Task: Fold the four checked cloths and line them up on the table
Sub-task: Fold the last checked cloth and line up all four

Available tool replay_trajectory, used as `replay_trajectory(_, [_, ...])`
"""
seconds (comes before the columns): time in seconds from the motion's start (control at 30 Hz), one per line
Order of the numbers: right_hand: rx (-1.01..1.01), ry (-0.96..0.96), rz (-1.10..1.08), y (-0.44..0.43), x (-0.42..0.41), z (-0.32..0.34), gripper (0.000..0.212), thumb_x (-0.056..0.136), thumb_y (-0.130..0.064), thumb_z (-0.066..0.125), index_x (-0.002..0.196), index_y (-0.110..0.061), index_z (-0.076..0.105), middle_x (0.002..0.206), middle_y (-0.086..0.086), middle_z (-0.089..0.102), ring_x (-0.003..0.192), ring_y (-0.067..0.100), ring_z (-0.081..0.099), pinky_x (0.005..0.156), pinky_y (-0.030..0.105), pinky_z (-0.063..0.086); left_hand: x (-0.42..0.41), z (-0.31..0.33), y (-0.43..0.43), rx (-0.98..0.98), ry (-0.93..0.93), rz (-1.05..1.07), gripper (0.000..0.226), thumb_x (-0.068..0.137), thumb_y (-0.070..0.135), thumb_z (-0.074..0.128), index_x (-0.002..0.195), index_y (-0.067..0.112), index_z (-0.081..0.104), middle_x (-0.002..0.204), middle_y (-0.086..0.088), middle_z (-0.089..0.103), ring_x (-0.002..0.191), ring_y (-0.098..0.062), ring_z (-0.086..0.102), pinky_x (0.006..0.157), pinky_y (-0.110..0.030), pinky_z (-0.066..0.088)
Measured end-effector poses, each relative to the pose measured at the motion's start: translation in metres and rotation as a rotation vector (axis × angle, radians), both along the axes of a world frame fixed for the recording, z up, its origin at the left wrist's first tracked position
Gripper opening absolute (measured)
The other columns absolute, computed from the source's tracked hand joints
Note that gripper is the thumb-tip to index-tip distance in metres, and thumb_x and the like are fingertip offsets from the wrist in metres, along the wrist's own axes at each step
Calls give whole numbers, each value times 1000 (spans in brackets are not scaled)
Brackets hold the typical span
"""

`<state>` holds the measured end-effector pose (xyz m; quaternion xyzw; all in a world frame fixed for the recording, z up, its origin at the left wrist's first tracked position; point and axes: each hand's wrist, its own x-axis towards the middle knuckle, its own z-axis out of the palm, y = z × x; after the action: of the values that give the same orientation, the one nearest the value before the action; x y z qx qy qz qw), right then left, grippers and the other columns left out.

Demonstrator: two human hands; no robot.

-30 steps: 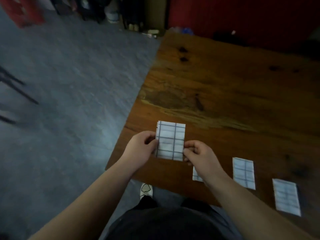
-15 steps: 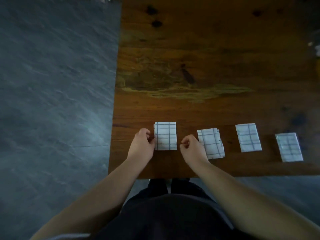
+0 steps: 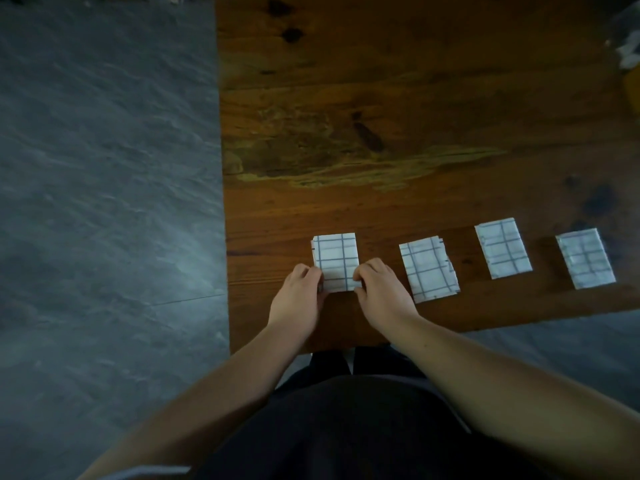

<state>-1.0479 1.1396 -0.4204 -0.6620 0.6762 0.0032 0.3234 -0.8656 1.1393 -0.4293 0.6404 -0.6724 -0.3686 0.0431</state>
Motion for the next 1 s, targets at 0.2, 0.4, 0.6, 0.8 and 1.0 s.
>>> replay_trajectory(0.2, [-49, 63, 133, 5, -1, -1, 33, 99, -16, 56, 130, -26, 53, 134, -6, 46, 117, 10, 47, 89, 27, 52, 2, -5, 5, -80, -32, -89, 23, 101, 29, 54, 122, 21, 55, 129, -1, 47, 116, -18, 49, 88, -37, 53])
replay_trajectory(0.4, [-97, 98, 196, -1, -5, 1, 32, 100, -15, 53, 131, -26, 53, 133, -5, 49, 113, 12, 49, 88, 29, 51, 5, -4, 7, -144, -92, -66, 23, 101, 30, 54, 122, 22, 57, 131, 0, 51, 117, -19, 46, 89, -33, 47])
replay_trajectory(0.6, [-106, 122, 231, -2, -6, -3, 30, 100, -16, 54, 129, -26, 52, 130, -5, 50, 110, 13, 51, 86, 32, 53, 3, -7, 4, -161, -96, -68, 22, 102, 30, 53, 121, 22, 57, 130, 0, 54, 116, -21, 48, 91, -36, 49])
replay_trajectory(0.8, [-133, 146, 301, -6, -6, -2, 30, 99, -14, 54, 127, -26, 52, 129, -4, 51, 108, 13, 50, 83, 29, 50, 4, -7, 9, -189, -112, -78, 21, 102, 29, 49, 120, 20, 57, 126, -1, 55, 112, -21, 48, 88, -38, 49])
replay_trajectory(1.0, [-140, 152, 331, -7, -2, -2, 32, 98, -16, 57, 128, -25, 51, 129, -2, 51, 109, 15, 52, 82, 28, 47, 5, -6, 8, -171, -89, -21, 17, 101, 28, 51, 115, 21, 58, 125, 0, 55, 112, -19, 48, 89, -35, 48])
